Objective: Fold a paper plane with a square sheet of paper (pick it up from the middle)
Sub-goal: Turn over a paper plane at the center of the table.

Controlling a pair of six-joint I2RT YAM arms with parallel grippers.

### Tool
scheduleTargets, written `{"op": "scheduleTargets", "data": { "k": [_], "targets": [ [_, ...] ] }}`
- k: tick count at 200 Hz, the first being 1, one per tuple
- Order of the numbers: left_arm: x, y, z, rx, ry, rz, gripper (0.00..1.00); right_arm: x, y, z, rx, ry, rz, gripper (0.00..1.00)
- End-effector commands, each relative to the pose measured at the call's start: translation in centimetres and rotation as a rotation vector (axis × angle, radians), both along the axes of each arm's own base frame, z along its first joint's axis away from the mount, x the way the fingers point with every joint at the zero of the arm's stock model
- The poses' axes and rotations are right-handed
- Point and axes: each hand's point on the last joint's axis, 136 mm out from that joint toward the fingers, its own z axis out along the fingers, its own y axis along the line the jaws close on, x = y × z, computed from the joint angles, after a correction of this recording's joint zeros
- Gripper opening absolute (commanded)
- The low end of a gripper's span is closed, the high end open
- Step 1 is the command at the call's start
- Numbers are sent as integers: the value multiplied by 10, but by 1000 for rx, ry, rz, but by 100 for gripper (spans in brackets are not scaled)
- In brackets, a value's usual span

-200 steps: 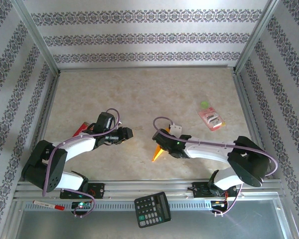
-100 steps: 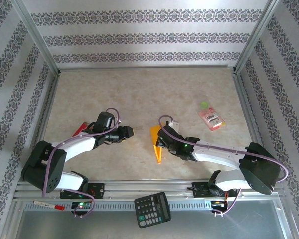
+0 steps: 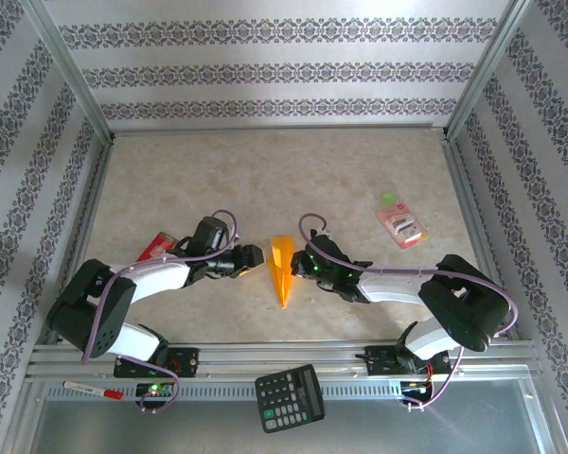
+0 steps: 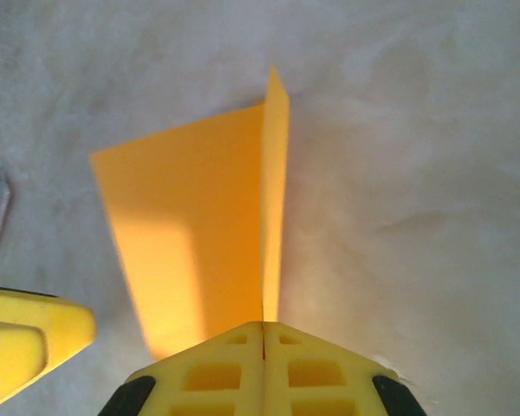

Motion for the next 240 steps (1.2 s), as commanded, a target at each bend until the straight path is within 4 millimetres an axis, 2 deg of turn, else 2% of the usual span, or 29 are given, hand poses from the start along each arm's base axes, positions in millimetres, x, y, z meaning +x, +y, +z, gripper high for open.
{"op": "scheduleTargets", "data": {
  "k": [1,28,48,64,87,113,136,156,173,200,240],
  "targets": [
    [0,-13,-1,-19,-8,-18,53,-2,2,0,42,-6,9,0],
    [0,-24,-8,-29,22,-60,53,-3,-2,-4,38,1,0,0],
    [2,-36,-4,-76,30,-87,52,-3,-4,-7,38,3,-9,0],
    [3,-39,-7,-70,39,-92,52,-3,-4,-8,38,4,-11,0],
    [8,-42,-13,-65,45,-94,42,-2,-5,-9,37,7,-13,0],
    [14,-47,-18,-66,54,-101,22,0,-9,-10,32,4,-26,0],
    [19,-44,-17,-43,39,-98,9,3,-17,-11,27,4,-42,0],
    [26,-33,-13,-23,15,-71,4,8,-24,-8,26,-6,-52,0],
    [34,-24,-8,-17,-1,-44,2,14,-28,-4,26,-16,-61,0],
    [39,-19,-7,2,-12,-33,1,23,-28,0,26,-31,-62,0],
    [45,-13,-12,31,-16,-10,2,33,-27,-8,14,-23,-67,0]
  ]
}}
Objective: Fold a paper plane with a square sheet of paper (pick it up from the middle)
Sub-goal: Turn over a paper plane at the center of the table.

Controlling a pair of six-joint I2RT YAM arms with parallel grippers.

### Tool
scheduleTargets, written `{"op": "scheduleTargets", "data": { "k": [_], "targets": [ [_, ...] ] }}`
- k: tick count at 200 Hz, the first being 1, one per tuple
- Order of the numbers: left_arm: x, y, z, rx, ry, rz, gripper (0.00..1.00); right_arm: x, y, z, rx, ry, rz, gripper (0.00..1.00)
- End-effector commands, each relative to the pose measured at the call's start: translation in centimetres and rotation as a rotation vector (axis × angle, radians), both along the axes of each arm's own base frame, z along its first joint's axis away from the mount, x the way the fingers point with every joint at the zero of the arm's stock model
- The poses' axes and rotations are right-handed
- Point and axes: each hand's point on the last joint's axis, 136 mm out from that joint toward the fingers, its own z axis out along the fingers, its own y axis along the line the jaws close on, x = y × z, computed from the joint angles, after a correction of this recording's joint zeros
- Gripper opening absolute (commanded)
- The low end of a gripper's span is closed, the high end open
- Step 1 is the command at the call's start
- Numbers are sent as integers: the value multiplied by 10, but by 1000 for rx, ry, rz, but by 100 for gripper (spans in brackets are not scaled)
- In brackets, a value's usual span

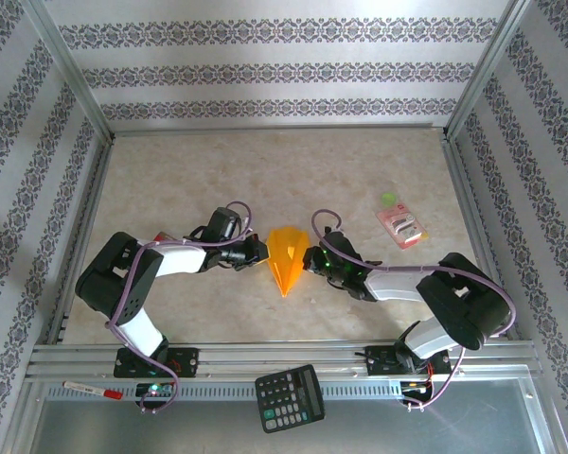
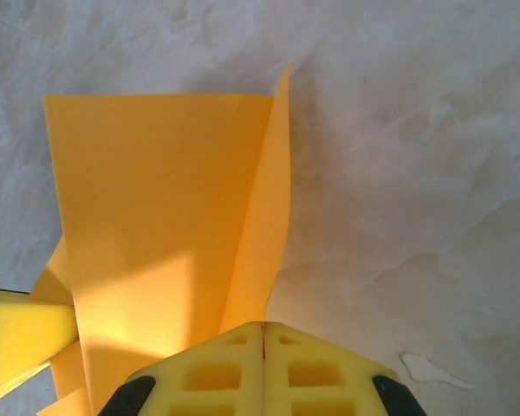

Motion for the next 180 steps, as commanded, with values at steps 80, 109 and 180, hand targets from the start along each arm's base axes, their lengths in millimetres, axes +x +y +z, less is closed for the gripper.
{"op": "scheduleTargets", "data": {
  "k": [80,109,180],
  "targets": [
    [6,6,-2,43,-18,-4,21,16,9,6,22,-23,61,12],
    [9,12,7,41,-32,9,28,16,2,21,33,-46,55,20],
    [31,66,66,78,-203,86,50,30,-81,95,-162,-215,-61,36]
  ]
}}
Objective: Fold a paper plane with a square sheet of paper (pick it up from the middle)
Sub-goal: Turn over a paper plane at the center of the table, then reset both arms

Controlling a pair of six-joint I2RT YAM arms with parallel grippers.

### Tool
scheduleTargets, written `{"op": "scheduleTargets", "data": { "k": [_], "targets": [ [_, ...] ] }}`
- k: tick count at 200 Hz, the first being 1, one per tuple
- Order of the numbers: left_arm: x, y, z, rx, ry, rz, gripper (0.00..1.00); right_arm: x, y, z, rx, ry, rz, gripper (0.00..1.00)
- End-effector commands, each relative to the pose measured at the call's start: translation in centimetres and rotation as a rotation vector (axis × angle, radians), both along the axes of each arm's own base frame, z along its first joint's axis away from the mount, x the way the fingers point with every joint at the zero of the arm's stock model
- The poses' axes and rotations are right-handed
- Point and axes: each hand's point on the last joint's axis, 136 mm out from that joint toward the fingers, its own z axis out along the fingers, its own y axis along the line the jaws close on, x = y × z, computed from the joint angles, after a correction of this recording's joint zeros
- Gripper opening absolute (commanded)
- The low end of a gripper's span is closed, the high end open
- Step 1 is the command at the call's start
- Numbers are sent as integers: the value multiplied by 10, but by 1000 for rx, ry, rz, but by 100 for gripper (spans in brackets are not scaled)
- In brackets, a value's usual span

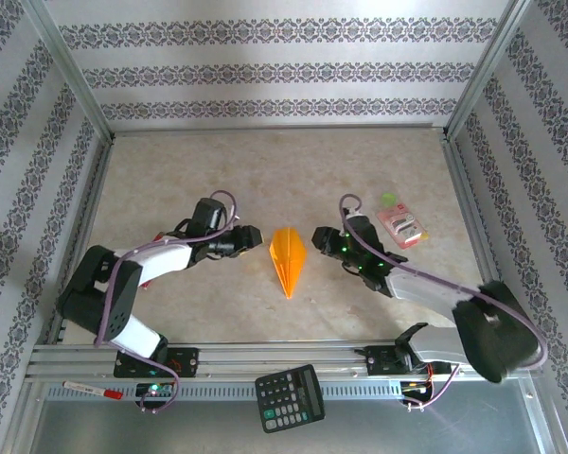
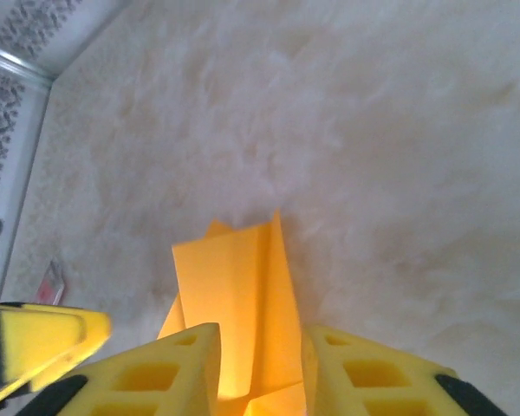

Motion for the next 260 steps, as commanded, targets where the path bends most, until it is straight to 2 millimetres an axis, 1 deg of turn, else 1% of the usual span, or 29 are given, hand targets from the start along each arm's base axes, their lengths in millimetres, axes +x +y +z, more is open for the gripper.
{"op": "scheduleTargets", "data": {
  "k": [1,10,18,23,29,38,49,55,62,76,94,105,119,127,143,150,165,170,178,189,196,206,211,218,222,231,236,244,260],
  "targets": [
    [9,30,23,68,-80,30,51,4,-41,19,-202,-50,-52,36],
    [13,47,32,118,-126,67,54,7,-63,32,-297,-88,-97,41],
    [18,64,42,184,-175,110,58,10,-82,43,-379,-120,-144,47],
    [20,76,48,231,-207,141,61,11,-94,48,-426,-141,-173,53],
    [22,90,57,291,-251,179,65,13,-108,54,-478,-163,-211,63],
    [26,112,68,389,-317,244,73,16,-127,61,-544,-186,-268,75],
    [29,139,81,506,-393,332,86,19,-150,64,-617,-194,-333,87],
    [29,154,85,566,-421,383,94,20,-161,65,-650,-194,-362,93],
    [31,171,91,632,-460,441,100,23,-173,64,-696,-196,-393,97],
    [33,200,98,761,-527,533,100,28,-193,58,-777,-204,-447,98],
    [38,227,98,925,-601,593,100,36,-212,41,-839,-194,-484,98],
    [43,239,91,1002,-622,597,100,41,-222,28,-846,-183,-502,98],
    [50,251,74,1051,-597,594,100,49,-228,7,-831,-164,-486,98],
    [55,255,62,1059,-582,578,100,52,-229,-2,-822,-160,-476,98],
    [64,260,40,1060,-574,543,100,63,-223,0,-810,-192,-438,98],
    [67,262,35,1054,-593,544,100,68,-221,3,-785,-235,-434,98],
    [71,262,21,974,-600,550,100,78,-213,7,-734,-291,-394,98],
    [75,261,22,944,-627,544,100,80,-212,8,-723,-299,-383,98],
    [76,257,18,904,-604,522,100,84,-207,7,-705,-310,-351,98],
    [80,252,14,848,-634,507,100,88,-203,6,-701,-314,-319,98],
    [83,246,15,830,-698,487,100,90,-200,6,-701,-323,-294,98],
    [79,232,5,796,-715,408,100,90,-198,8,-701,-356,-276,98],
    [79,232,1,794,-731,415,100,89,-199,8,-689,-387,-283,98],
    [80,233,4,790,-788,443,100,89,-202,3,-658,-406,-292,98],
    [77,234,2,790,-764,447,100,88,-204,-3,-641,-399,-295,98],
    [76,238,-1,804,-705,446,100,90,-202,-6,-623,-441,-288,98],
    [79,237,3,805,-737,452,100,91,-199,-6,-619,-461,-279,98],
    [79,236,4,799,-768,460,100,91,-199,-6,-619,-466,-281,98],
    [79,237,1,808,-732,448,100,91,-198,-7,-628,-444,-268,98]
  ]
}}
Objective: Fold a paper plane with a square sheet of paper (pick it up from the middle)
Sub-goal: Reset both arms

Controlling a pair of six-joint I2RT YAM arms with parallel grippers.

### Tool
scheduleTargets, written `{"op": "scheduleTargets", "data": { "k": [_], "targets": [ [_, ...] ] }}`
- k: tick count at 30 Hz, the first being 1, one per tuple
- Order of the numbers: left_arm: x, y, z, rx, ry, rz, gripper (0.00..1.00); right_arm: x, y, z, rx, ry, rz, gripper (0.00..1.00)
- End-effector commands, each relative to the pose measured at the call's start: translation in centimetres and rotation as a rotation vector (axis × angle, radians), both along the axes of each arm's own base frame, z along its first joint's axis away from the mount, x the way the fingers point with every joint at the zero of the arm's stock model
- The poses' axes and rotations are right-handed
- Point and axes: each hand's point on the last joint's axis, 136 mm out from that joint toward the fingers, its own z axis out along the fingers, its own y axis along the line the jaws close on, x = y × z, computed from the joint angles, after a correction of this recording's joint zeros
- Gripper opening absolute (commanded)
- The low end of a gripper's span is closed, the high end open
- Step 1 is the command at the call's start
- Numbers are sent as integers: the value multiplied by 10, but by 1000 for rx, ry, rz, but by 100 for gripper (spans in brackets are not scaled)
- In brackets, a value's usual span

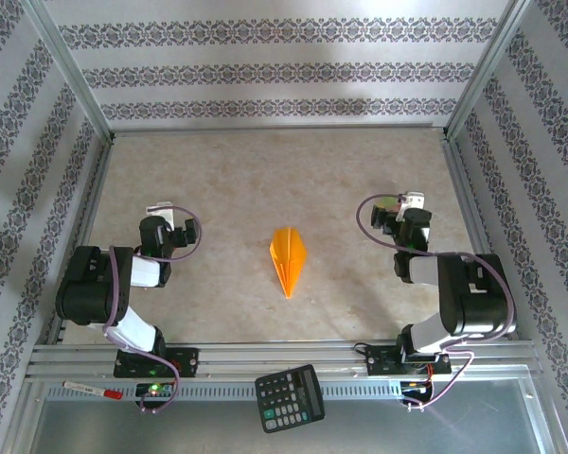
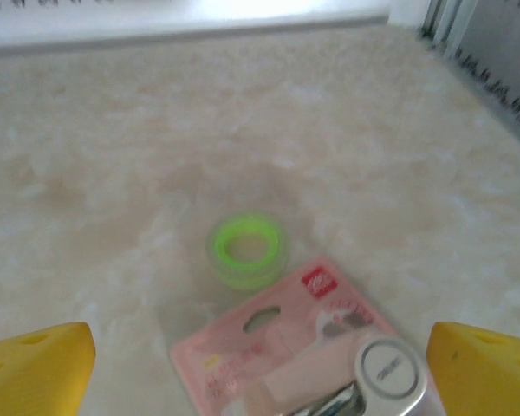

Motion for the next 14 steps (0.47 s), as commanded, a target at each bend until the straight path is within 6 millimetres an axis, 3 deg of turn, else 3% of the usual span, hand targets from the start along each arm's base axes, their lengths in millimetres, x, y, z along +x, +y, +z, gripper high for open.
{"op": "scheduleTargets", "data": {
  "k": [1,14],
  "targets": [
    [14,-2,32,12,-128,-27,100,9,13,28,8,-120,73,98],
    [16,-9,31,10,-129,-71,100,11,21,27,-36,-114,94,98]
  ]
}}
